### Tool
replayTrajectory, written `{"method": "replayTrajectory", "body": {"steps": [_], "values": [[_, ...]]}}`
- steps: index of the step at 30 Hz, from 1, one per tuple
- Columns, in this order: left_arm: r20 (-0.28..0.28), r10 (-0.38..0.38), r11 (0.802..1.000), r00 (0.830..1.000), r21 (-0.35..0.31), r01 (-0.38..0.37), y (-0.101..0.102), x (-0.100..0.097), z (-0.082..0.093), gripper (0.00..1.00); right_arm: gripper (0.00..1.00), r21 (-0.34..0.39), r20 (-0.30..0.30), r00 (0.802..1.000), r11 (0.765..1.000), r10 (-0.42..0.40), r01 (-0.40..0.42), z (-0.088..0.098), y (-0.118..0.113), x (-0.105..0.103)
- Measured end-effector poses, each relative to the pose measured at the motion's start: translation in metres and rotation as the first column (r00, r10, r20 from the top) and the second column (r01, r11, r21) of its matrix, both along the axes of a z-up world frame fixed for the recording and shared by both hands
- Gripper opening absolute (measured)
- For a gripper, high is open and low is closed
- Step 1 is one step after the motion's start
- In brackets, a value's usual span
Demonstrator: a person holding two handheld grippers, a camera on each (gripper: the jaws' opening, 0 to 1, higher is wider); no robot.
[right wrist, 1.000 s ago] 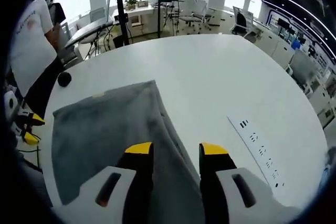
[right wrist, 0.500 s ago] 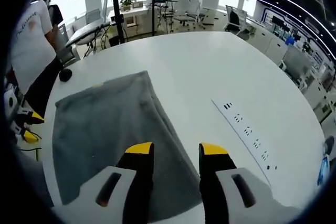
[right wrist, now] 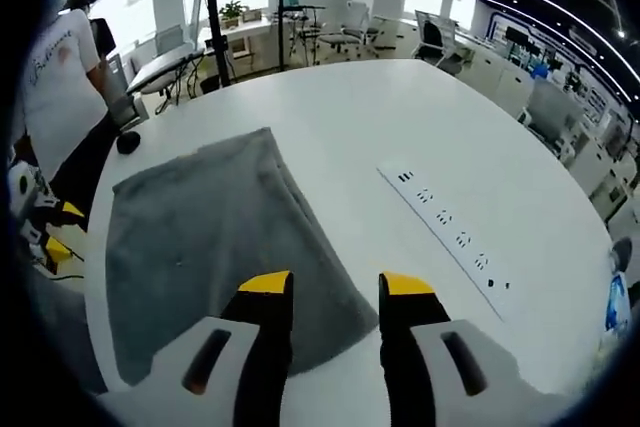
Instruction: Fold the towel on the table until its edges align and the towel forms a compact rectangular stack.
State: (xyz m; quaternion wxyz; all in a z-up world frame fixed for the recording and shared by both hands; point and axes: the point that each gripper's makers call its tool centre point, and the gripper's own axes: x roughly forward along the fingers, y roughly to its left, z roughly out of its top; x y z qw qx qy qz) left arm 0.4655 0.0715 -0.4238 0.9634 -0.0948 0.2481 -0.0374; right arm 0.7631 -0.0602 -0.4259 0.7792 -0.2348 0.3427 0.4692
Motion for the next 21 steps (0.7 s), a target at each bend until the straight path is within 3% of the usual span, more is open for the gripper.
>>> {"method": "replayTrajectory", "body": {"steps": [17, 21], "values": [[0.016, -0.108, 0.994, 0.994, 0.018, 0.108, -0.056, 0.012, 0.015, 0.41, 0.32, 0.022, -0.006, 0.998, 0.998, -0.058, 0.058, 0.005, -0.06, -0.017], [0.017, -0.126, 0.992, 0.992, 0.021, 0.125, -0.065, 0.014, 0.015, 0.41, 0.32, 0.022, -0.009, 0.997, 0.997, -0.07, 0.071, 0.002, -0.071, -0.01]]}}
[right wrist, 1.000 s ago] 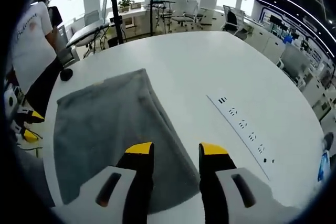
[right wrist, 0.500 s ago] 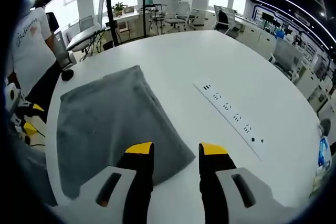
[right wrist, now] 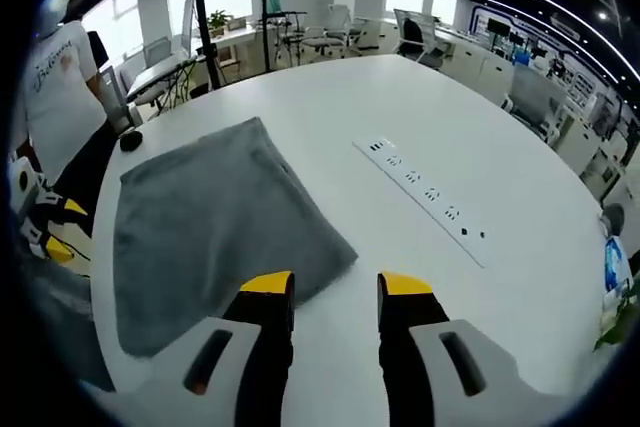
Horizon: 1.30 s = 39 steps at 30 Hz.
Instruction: Fold the towel on the table until its edges align and the towel forms a compact rectangular stack.
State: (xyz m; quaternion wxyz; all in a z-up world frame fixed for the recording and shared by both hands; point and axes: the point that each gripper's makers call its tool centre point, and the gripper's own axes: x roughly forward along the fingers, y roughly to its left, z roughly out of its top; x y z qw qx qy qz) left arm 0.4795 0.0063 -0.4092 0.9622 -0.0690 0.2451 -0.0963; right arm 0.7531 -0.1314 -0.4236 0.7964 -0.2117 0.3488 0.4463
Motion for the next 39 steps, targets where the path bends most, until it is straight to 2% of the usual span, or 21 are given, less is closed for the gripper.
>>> {"method": "replayTrajectory", "body": {"steps": [12, 13, 17, 28, 39], "values": [[-0.009, -0.051, 0.999, 0.999, 0.0, 0.051, -0.026, 0.001, -0.008, 0.42, 0.32, 0.004, -0.001, 1.0, 1.0, -0.014, 0.014, 0.0, -0.009, -0.011], [-0.01, -0.057, 0.998, 0.998, 0.0, 0.057, -0.029, 0.0, -0.007, 0.42, 0.32, 0.01, -0.005, 1.0, 1.0, -0.013, 0.013, -0.004, -0.009, 0.001], [-0.001, -0.072, 0.997, 0.997, 0.004, 0.072, -0.036, -0.002, -0.004, 0.43, 0.33, 0.055, 0.006, 1.0, 0.998, 0.012, -0.012, 0.007, 0.0, -0.019], [0.005, -0.076, 0.997, 0.997, 0.01, 0.076, -0.04, -0.005, -0.002, 0.43, 0.35, 0.11, 0.011, 0.999, 0.993, 0.042, -0.043, 0.011, 0.006, -0.051], [-0.021, -0.119, 0.993, 0.993, 0.018, 0.12, -0.059, -0.004, -0.015, 0.42, 0.34, 0.11, 0.013, 0.999, 0.993, 0.031, -0.033, 0.01, -0.001, -0.032]]}}
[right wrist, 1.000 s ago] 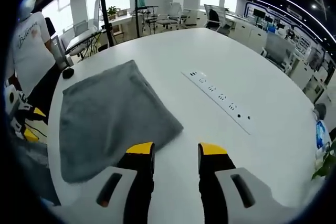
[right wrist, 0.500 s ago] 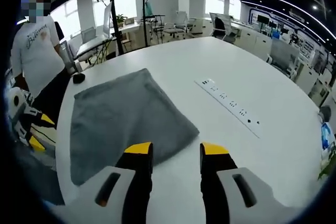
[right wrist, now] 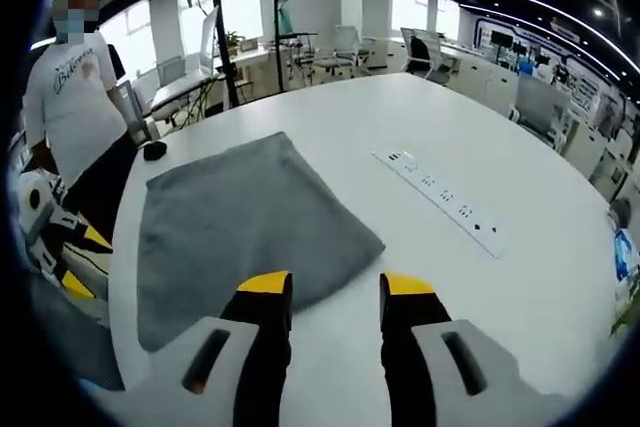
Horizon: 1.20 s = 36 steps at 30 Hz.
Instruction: Fold the towel on the table until its edges align and the towel forms a compact rectangular stack.
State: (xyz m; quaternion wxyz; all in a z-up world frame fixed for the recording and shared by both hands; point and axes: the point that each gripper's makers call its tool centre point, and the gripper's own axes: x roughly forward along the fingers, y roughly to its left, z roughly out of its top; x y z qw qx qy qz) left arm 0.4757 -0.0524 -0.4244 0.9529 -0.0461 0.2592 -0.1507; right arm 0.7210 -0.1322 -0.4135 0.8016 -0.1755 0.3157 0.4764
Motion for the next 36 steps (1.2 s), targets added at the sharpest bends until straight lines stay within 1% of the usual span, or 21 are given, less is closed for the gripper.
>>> {"method": "replayTrajectory", "body": {"steps": [4, 5, 9, 10, 12, 16, 18, 22, 24, 29, 30, 33, 36], "values": [[-0.01, -0.018, 1.0, 1.0, -0.002, 0.018, -0.01, 0.001, -0.003, 0.42, 0.34, -0.004, -0.003, 1.0, 1.0, -0.005, 0.005, -0.001, 0.0, -0.001], [-0.015, -0.026, 1.0, 1.0, 0.0, 0.026, -0.013, 0.002, -0.006, 0.42, 0.34, -0.01, -0.005, 1.0, 1.0, -0.004, 0.004, -0.004, 0.0, 0.005], [-0.031, -0.036, 0.999, 0.999, 0.0, 0.036, -0.018, 0.002, -0.013, 0.42, 0.33, -0.02, -0.007, 1.0, 1.0, -0.003, 0.002, -0.009, 0.003, 0.015], [-0.033, -0.038, 0.999, 0.999, 0.001, 0.038, -0.019, 0.003, -0.015, 0.42, 0.33, -0.022, -0.007, 1.0, 1.0, -0.002, 0.002, -0.011, 0.004, 0.021], [-0.039, -0.039, 0.999, 0.998, 0.002, 0.04, -0.02, 0.003, -0.017, 0.42, 0.33, -0.019, -0.012, 1.0, 1.0, -0.003, 0.003, -0.009, 0.009, 0.019], [-0.048, -0.042, 0.999, 0.998, 0.004, 0.043, -0.022, 0.002, -0.02, 0.42, 0.33, -0.027, -0.013, 1.0, 1.0, 0.005, -0.006, -0.013, 0.014, 0.029], [-0.052, -0.046, 0.999, 0.998, 0.004, 0.046, -0.024, 0.002, -0.023, 0.41, 0.33, -0.035, -0.012, 1.0, 0.999, 0.014, -0.015, -0.014, 0.018, 0.03], [-0.063, -0.057, 0.998, 0.996, 0.006, 0.058, -0.027, 0.0, -0.028, 0.41, 0.32, -0.047, -0.013, 1.0, 0.999, 0.021, -0.021, -0.02, 0.023, 0.042], [-0.074, -0.067, 0.998, 0.995, 0.007, 0.067, -0.03, 0.0, -0.032, 0.41, 0.32, -0.055, -0.019, 1.0, 0.998, 0.021, -0.022, -0.022, 0.026, 0.04], [-0.089, -0.083, 0.996, 0.993, 0.021, 0.085, -0.035, 0.0, -0.035, 0.41, 0.3, -0.075, -0.035, 0.999, 0.997, 0.03, -0.033, -0.032, 0.03, 0.044], [-0.093, -0.086, 0.996, 0.992, 0.025, 0.089, -0.036, 0.0, -0.037, 0.41, 0.29, -0.083, -0.04, 0.998, 0.996, 0.037, -0.041, -0.037, 0.032, 0.045], [-0.105, -0.091, 0.995, 0.99, 0.03, 0.094, -0.036, 0.0, -0.042, 0.4, 0.28, -0.096, -0.049, 0.998, 0.994, 0.045, -0.049, -0.044, 0.033, 0.045], [-0.109, -0.095, 0.994, 0.989, 0.036, 0.1, -0.038, 0.002, -0.043, 0.38, 0.26, -0.106, -0.059, 0.997, 0.992, 0.055, -0.061, -0.052, 0.037, 0.05]]}}
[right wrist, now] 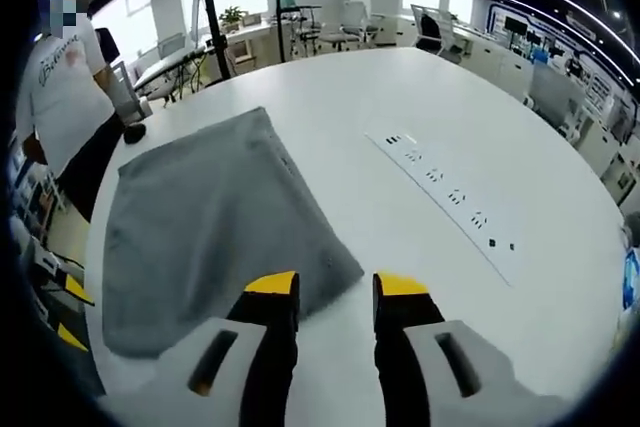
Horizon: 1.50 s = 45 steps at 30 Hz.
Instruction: Fold the towel on the table until its edges align and the towel forms a compact rectangular stack.
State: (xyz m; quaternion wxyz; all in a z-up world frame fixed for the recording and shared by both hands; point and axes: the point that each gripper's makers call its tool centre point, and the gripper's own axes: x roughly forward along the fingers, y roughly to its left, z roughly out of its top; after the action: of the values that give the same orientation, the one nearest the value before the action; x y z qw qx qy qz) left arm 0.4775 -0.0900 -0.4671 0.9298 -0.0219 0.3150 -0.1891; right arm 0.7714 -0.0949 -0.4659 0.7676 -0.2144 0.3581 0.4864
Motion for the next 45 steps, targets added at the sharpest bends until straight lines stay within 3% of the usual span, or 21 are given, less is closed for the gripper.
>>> {"method": "replayTrajectory", "body": {"steps": [6, 8, 10, 15, 28, 33, 37, 45], "values": [[-0.017, -0.011, 1.0, 1.0, 0.0, 0.011, -0.003, 0.001, -0.006, 0.34, 0.24, -0.021, -0.016, 1.0, 1.0, 0.018, -0.018, -0.018, 0.009, 0.012], [-0.03, -0.015, 1.0, 0.999, -0.005, 0.015, -0.005, -0.001, -0.009, 0.32, 0.24, -0.03, -0.024, 0.999, 0.999, 0.021, -0.022, -0.019, 0.009, -0.003], [-0.039, -0.014, 1.0, 0.999, -0.002, 0.014, -0.005, -0.002, -0.013, 0.32, 0.23, -0.04, -0.025, 0.999, 0.999, 0.023, -0.024, -0.027, 0.011, 0.007], [-0.06, -0.013, 1.0, 0.998, -0.009, 0.013, -0.007, -0.003, -0.019, 0.32, 0.22, -0.056, -0.03, 0.999, 0.998, 0.023, -0.025, -0.034, 0.011, 0.009], [-0.107, -0.013, 1.0, 0.994, 0.002, 0.013, -0.009, -0.005, -0.036, 0.31, 0.18, -0.072, -0.041, 0.999, 0.997, 0.002, -0.005, -0.044, 0.0, 0.009], [-0.131, -0.044, 0.998, 0.99, 0.042, 0.05, -0.011, -0.009, -0.043, 0.25, 0.16, -0.076, -0.045, 0.999, 0.997, -0.001, -0.003, -0.046, -0.003, 0.009], [-0.142, -0.041, 0.998, 0.989, 0.031, 0.046, -0.013, -0.011, -0.041, 0.25, 0.14, -0.072, -0.048, 0.999, 0.997, -0.001, -0.002, -0.045, -0.004, 0.007], [-0.138, -0.058, 0.995, 0.989, 0.079, 0.069, -0.008, -0.009, -0.044, 0.17, 0.1, -0.083, -0.054, 0.999, 0.996, 0.002, -0.007, -0.051, -0.003, 0.011]]}}
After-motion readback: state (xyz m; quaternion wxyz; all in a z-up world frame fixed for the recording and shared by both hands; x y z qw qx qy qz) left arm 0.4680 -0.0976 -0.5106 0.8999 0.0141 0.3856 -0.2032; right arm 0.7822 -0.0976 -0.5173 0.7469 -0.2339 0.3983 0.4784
